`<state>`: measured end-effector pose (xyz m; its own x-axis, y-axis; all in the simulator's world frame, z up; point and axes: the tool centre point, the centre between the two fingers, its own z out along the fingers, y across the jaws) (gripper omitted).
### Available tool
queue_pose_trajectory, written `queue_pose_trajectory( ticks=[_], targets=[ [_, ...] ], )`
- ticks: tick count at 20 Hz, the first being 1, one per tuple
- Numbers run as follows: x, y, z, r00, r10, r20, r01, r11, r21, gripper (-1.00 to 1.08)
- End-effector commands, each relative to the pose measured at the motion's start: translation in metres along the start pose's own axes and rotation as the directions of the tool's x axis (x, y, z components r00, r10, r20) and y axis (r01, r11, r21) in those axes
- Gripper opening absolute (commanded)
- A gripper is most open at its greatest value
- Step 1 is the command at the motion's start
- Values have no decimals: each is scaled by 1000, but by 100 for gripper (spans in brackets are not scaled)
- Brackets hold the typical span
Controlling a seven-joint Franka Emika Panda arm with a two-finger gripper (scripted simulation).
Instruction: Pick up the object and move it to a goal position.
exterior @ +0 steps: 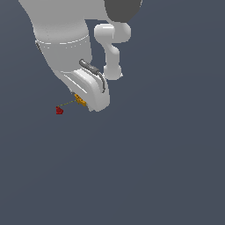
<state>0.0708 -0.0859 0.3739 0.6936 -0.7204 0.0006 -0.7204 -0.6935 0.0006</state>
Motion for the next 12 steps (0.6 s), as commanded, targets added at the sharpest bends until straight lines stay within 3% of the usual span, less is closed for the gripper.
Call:
queue_pose_trajectory(
  ticks=[1,12],
  targets=[
    [6,2,-15,1000,-1,0,1,1000,0,-100],
    [26,5,-61,1000,-1,0,1,1000,0,-100]
  ],
)
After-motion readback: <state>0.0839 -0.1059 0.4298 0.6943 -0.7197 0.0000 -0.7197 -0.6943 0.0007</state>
